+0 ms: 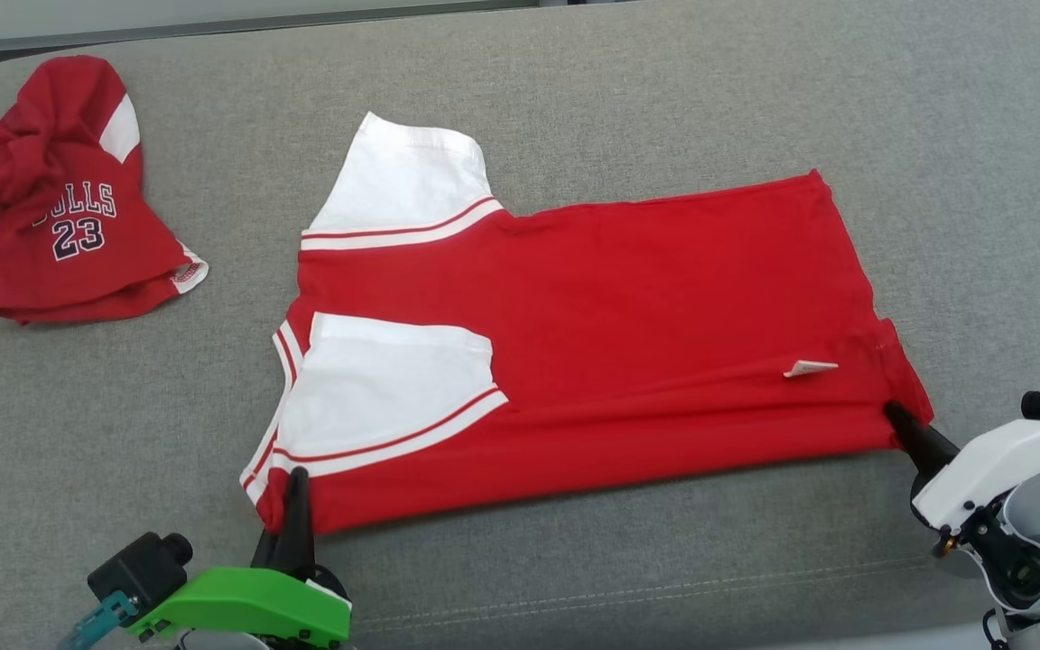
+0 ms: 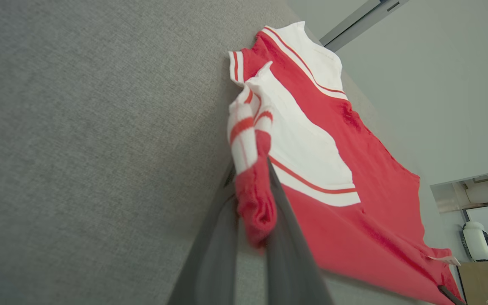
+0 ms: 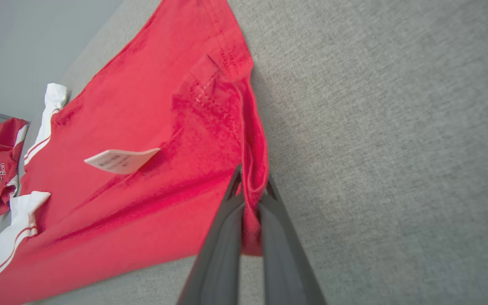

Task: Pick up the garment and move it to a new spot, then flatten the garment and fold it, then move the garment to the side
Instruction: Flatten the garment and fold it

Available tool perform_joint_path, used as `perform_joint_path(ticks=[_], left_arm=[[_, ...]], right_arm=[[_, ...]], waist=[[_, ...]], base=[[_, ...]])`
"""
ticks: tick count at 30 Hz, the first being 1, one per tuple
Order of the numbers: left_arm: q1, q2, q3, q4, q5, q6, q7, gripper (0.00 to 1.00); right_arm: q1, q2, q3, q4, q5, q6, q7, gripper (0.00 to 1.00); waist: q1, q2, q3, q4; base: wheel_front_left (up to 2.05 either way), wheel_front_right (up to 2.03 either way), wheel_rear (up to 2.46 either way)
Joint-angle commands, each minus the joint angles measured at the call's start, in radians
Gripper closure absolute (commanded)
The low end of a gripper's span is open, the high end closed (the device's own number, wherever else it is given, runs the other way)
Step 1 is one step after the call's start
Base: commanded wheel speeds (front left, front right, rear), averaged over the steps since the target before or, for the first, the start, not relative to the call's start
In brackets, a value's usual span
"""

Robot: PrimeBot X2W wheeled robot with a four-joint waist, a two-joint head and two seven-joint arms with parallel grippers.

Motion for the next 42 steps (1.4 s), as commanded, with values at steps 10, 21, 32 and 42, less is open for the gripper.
perform_joint_path(ticks=[10, 21, 32, 42], left_arm=[[0.001, -0.005, -0.021, 0.101, 0.002, 0.018, 0.016, 0.06], [-0.001, 0.096, -0.018, 0.081, 0.061, 0.032, 0.032, 0.00], [-0.309, 0.270, -0.096, 0.012, 0.189, -0.010, 0.229, 0.00], [-0.702, 0.301, -0.136, 0.132, 0.187, -0.096, 0.462, 0.00]], right_arm=[[0.036, 0.045, -0.027, 0.049, -0.072, -0.002, -0.034, 0.64], [0.091, -0.005, -0.024, 0.019, -0.087, -0.002, -0.070, 0.00], [0.049, -0.102, 0.018, -0.138, -0.100, -0.001, -0.037, 0.00], [-0.156, -0.123, 0.103, -0.185, -0.133, -0.001, 0.007, 0.00]], waist=[[0.0000, -0.0001, -0.011, -0.008], [0.0000, -0.0001, -0.027, -0.028], [0.0000, -0.0001, -0.015, -0.094], [0.0000, -0.0001, 0.123, -0.164]], base=[[0.00, 0.00, 0.00], [0.00, 0.00, 0.00], [0.00, 0.00, 0.00], [0.00, 0.00, 0.00]])
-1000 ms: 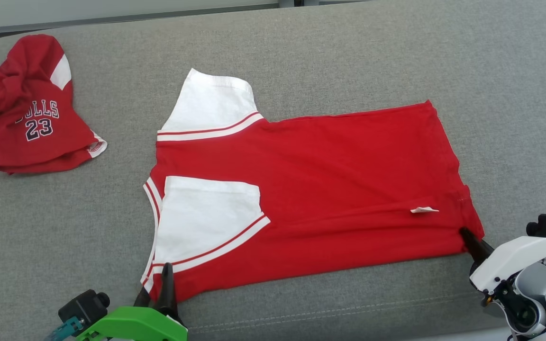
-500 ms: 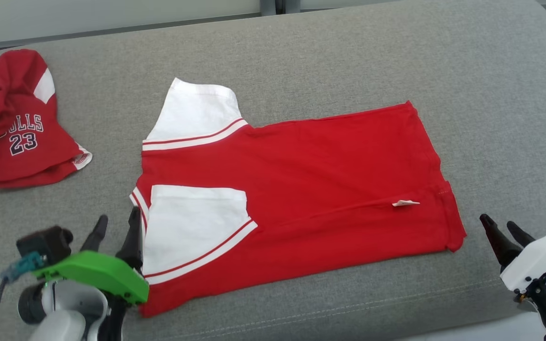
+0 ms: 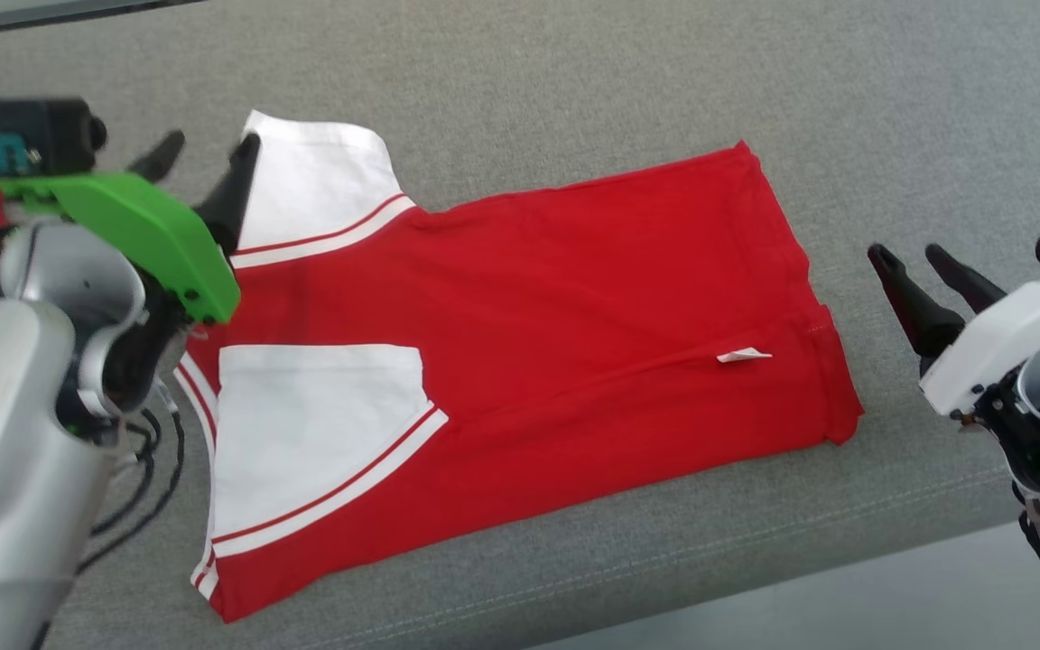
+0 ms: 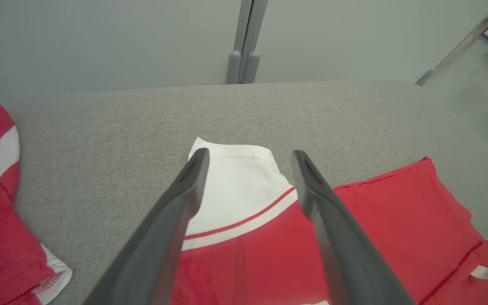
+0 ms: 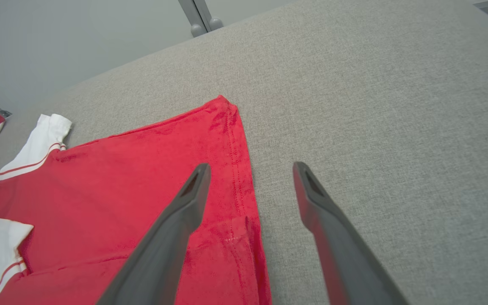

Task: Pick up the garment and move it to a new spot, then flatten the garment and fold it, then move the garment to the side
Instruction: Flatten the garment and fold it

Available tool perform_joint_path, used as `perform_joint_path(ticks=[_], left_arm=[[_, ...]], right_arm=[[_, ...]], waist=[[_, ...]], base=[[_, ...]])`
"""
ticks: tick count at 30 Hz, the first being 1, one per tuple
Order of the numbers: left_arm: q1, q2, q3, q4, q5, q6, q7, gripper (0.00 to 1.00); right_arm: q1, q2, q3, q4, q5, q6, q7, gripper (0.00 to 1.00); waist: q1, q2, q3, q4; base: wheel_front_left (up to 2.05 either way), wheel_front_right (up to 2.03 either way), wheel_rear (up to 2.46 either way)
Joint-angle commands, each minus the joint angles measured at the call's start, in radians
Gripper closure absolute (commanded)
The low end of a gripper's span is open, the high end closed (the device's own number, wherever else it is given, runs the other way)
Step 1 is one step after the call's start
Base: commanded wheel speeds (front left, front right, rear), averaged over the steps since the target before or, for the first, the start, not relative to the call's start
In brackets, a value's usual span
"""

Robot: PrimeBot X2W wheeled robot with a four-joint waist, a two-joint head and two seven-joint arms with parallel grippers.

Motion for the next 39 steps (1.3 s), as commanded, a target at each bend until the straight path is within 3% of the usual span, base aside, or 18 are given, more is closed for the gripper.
perform_joint_path(ticks=[1, 12, 23, 33, 34, 36, 39], left_arm=[[-0.078, 0.015, 0.010, 0.031, -0.017, -0.014, 0.041, 0.00], [-0.325, 0.095, 0.008, 0.196, -0.043, -0.074, 0.254, 0.00], [-0.380, 0.174, 0.017, 0.269, -0.010, -0.069, 0.273, 0.00], [-0.375, 0.203, -0.011, 0.295, 0.020, -0.074, 0.296, 0.00], [-0.373, 0.204, -0.019, 0.293, 0.022, -0.079, 0.304, 0.04], [-0.368, 0.204, -0.036, 0.288, 0.020, -0.087, 0.329, 0.54], [-0.368, 0.211, -0.057, 0.270, 0.025, -0.102, 0.361, 0.77]], right_arm=[[-0.050, 0.005, 0.023, -0.003, -0.010, 0.000, 0.004, 0.00], [-0.265, 0.038, 0.180, 0.032, 0.007, 0.000, -0.031, 0.00], [-0.372, 0.035, 0.292, 0.079, 0.057, 0.000, -0.104, 0.00], [-0.404, 0.014, 0.348, 0.110, 0.098, 0.000, -0.157, 0.00], [-0.404, 0.012, 0.351, 0.112, 0.100, 0.000, -0.161, 0.00], [-0.408, 0.008, 0.357, 0.119, 0.108, 0.000, -0.166, 0.00], [-0.419, 0.001, 0.363, 0.125, 0.114, 0.000, -0.173, 0.00]], waist=[[0.0000, -0.0001, 0.083, -0.051], [0.0000, -0.0001, 0.239, -0.147], [0.0000, -0.0001, 0.321, -0.209], [0.0000, -0.0001, 0.327, -0.214], [0.0000, -0.0001, 0.326, -0.212], [0.0000, -0.0001, 0.324, -0.207], [0.0000, -0.0001, 0.319, -0.201]], base=[[0.00, 0.00, 0.00], [0.00, 0.00, 0.00], [0.00, 0.00, 0.00], [0.00, 0.00, 0.00], [0.00, 0.00, 0.00], [0.00, 0.00, 0.00], [0.00, 0.00, 0.00]])
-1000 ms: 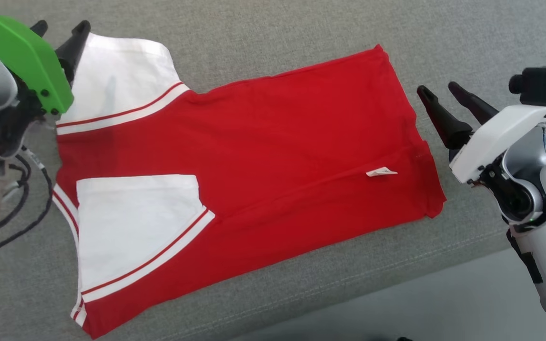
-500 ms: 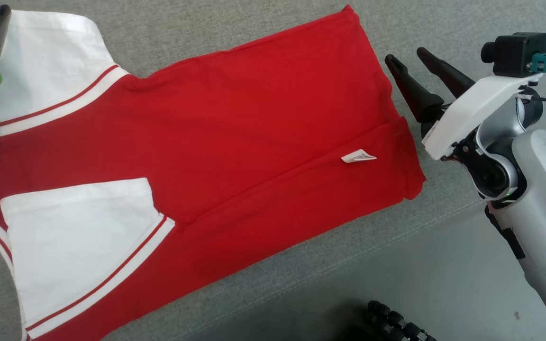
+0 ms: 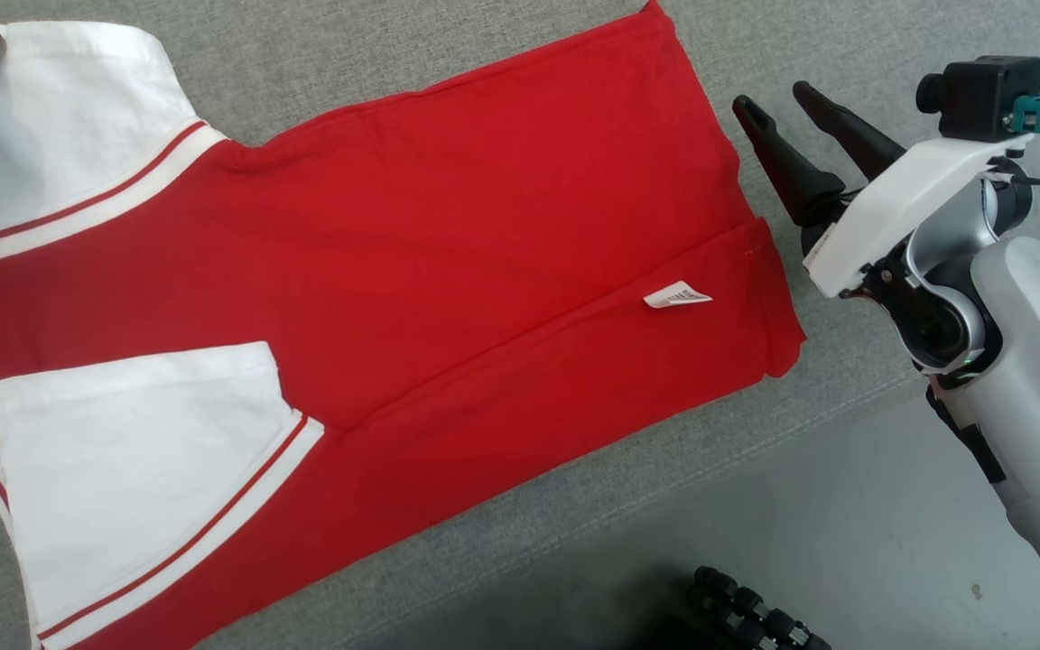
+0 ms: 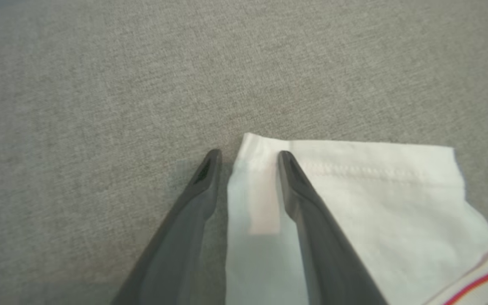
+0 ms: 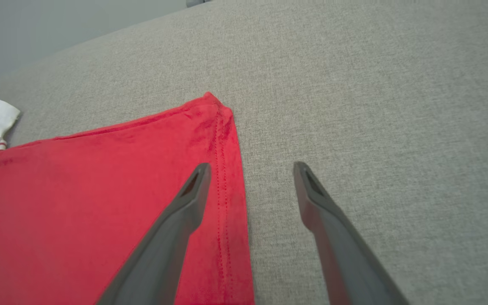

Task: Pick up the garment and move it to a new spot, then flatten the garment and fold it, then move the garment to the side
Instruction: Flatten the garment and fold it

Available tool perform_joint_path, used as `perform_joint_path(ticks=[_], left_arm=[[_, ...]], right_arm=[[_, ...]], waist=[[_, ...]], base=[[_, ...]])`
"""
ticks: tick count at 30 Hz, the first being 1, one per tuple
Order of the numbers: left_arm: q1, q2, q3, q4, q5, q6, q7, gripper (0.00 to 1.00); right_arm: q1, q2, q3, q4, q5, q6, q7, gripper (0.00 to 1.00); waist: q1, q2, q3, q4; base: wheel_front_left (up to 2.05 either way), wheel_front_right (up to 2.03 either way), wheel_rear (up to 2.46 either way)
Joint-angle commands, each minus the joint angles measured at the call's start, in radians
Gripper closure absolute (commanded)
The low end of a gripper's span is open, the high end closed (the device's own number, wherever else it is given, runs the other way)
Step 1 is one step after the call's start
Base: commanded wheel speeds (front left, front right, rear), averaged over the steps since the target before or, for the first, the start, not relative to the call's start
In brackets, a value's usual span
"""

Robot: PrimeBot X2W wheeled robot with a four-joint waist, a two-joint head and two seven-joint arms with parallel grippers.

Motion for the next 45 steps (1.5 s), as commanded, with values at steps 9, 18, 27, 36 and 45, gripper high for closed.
perform_joint_path(ticks=[9, 18, 27, 36, 45], left_arm=[[0.001, -0.028, -0.007, -0.021, 0.015, -0.018, -0.078, 1.00], [0.034, -0.060, -0.021, -0.130, -0.008, -0.064, -0.129, 1.00], [0.093, -0.079, -0.016, -0.262, -0.036, -0.050, -0.165, 1.00], [0.131, -0.087, -0.022, -0.308, -0.051, -0.038, -0.172, 1.00], [0.135, -0.090, -0.027, -0.298, -0.060, -0.048, -0.178, 1.00]], right_arm=[[-0.044, -0.016, 0.017, 0.034, 0.013, 0.000, -0.018, 0.00], [-0.124, -0.065, 0.025, 0.105, -0.024, 0.000, 0.034, 0.00], [-0.213, -0.078, 0.063, 0.210, -0.029, 0.000, 0.128, 0.00], [-0.268, -0.075, 0.104, 0.325, -0.019, 0.000, 0.183, 0.00], [-0.302, -0.076, 0.152, 0.389, -0.032, -0.001, 0.173, 1.00]], waist=[[-0.0001, -0.0001, -0.018, 0.029], [-0.0001, -0.0001, -0.047, 0.124], [-0.0001, -0.0001, -0.042, 0.210], [-0.0001, -0.0001, -0.046, 0.252], [-0.0001, -0.0001, -0.067, 0.253]], base=[[0.00, 0.00, 0.00], [0.00, 0.00, 0.00], [0.00, 0.00, 0.00], [0.00, 0.00, 0.00], [0.00, 0.00, 0.00]])
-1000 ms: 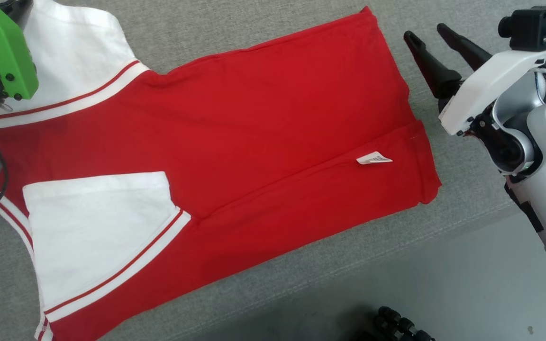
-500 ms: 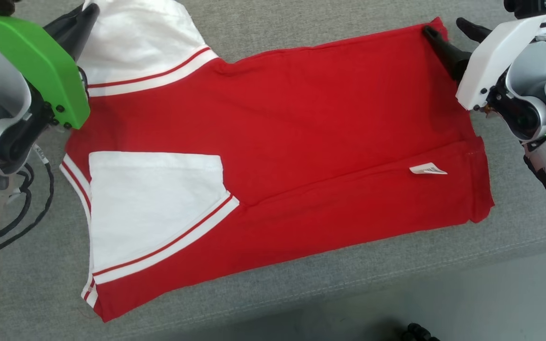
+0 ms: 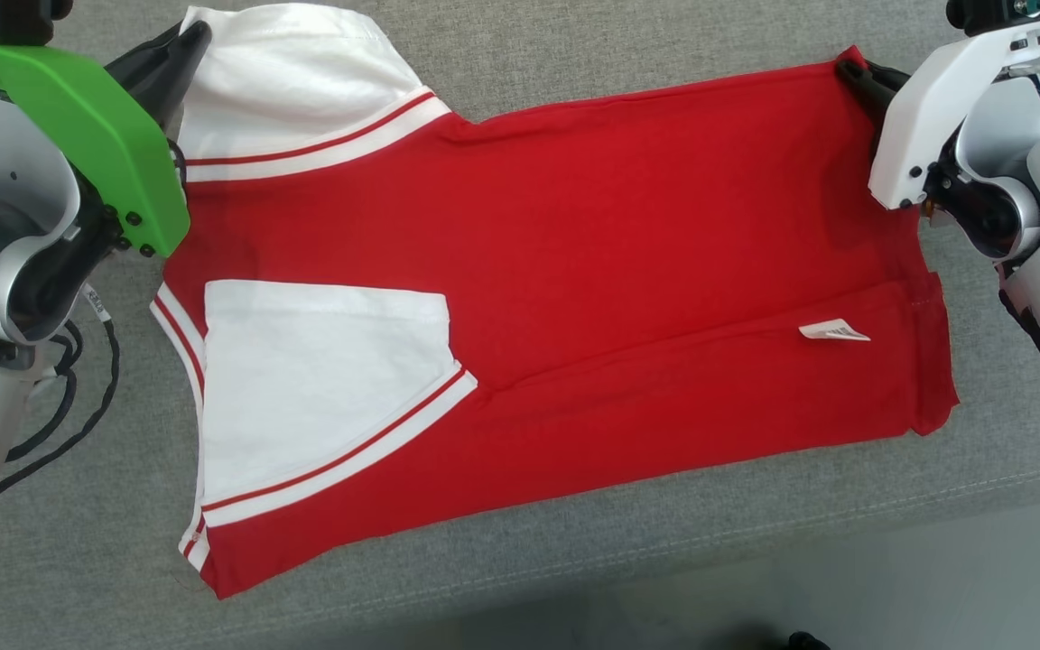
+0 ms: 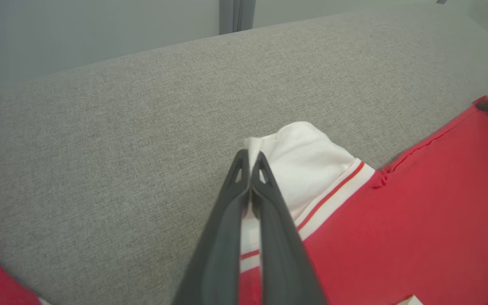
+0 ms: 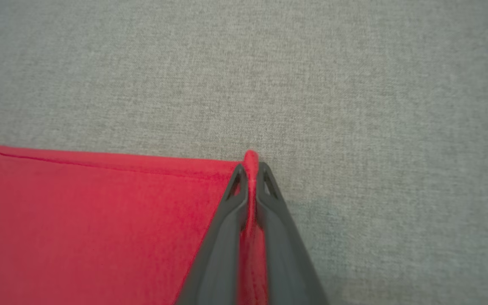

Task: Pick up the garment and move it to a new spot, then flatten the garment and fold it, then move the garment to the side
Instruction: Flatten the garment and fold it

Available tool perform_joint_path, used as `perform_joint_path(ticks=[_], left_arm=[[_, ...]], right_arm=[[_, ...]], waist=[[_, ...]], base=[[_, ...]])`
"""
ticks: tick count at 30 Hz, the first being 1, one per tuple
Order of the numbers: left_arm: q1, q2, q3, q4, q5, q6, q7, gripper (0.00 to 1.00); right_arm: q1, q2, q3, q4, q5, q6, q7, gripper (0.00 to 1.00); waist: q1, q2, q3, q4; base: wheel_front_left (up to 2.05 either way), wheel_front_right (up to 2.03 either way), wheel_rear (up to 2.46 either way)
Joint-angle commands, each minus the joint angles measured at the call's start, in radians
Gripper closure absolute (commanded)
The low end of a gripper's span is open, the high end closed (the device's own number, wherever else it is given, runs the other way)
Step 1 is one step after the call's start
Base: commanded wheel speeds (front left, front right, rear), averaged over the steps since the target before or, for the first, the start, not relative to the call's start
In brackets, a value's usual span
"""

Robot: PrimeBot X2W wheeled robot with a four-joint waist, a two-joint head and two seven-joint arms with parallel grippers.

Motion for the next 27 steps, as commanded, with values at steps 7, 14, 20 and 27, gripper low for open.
perform_joint_path(ticks=[7, 14, 20, 27], left_arm=[[0.044, 0.014, 0.027, -0.024, -0.034, -0.008, -0.039, 1.00], [0.208, 0.058, 0.076, -0.191, -0.080, 0.029, -0.095, 1.00], [0.371, 0.088, 0.121, -0.322, -0.097, 0.087, -0.157, 1.00], [0.611, 0.090, 0.139, -0.490, -0.112, 0.160, -0.238, 1.00]], right_arm=[[-0.007, 0.024, 0.010, 0.067, -0.011, -0.001, -0.087, 1.00], [0.076, 0.001, 0.026, 0.035, 0.026, -0.001, -0.204, 1.00], [0.177, -0.046, 0.022, -0.037, 0.058, -0.001, -0.290, 1.00], [0.335, -0.096, -0.005, -0.147, 0.059, -0.001, -0.373, 1.00]], waist=[[0.0000, 0.0000, -0.039, 0.000], [0.0000, 0.0000, -0.094, 0.014], [0.0000, 0.0000, -0.134, 0.029], [0.0000, 0.0000, -0.170, 0.033]], base=[[0.00, 0.00, 0.00], [0.00, 0.00, 0.00], [0.00, 0.00, 0.00], [0.00, 0.00, 0.00]])
